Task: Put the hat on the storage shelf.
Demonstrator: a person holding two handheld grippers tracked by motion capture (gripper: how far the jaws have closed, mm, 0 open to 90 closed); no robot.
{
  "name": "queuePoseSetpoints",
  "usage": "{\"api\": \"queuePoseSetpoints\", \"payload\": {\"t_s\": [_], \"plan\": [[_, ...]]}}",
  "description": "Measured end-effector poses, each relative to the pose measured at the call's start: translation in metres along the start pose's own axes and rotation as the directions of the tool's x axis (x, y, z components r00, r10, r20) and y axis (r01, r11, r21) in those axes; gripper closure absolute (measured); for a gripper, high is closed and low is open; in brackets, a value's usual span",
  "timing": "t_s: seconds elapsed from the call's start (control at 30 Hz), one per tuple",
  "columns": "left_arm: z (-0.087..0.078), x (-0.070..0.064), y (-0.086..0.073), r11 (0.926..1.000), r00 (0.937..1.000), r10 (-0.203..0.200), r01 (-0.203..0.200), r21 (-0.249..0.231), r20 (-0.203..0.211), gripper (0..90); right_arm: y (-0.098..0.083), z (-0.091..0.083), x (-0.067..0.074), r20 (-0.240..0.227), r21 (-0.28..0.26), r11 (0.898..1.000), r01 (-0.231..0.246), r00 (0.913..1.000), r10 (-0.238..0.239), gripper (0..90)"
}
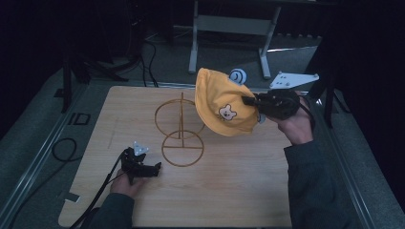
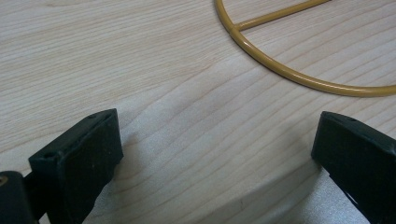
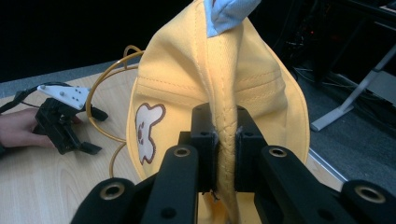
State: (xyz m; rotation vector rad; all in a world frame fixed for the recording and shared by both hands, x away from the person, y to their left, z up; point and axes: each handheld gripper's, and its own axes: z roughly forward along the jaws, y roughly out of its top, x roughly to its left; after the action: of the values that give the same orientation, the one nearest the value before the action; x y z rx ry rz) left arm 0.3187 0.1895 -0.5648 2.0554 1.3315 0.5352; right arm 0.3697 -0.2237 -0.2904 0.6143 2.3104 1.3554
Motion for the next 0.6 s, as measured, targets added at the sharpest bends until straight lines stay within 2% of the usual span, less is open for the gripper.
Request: {"api": "queuePoseSetpoints", "payload": {"t_s": [0.3, 0.6], "plan": [[0.000, 0.000, 0.000, 1.0000, 1.0000, 0.001, -0.001, 0.001, 0.000, 1.9, 0.006, 0.009, 0.006, -0.028, -0.006, 1.000, 0.011, 0.9996, -0.011, 82.2], [0.000, 0.000, 0.000, 1.0000, 1.0000, 0.001, -0.001, 0.001, 0.000, 1.9, 0.015, 0.020, 0.015, -0.057, 0.003, 0.999, 0.043, 0.9975, -0.043, 82.2]]}}
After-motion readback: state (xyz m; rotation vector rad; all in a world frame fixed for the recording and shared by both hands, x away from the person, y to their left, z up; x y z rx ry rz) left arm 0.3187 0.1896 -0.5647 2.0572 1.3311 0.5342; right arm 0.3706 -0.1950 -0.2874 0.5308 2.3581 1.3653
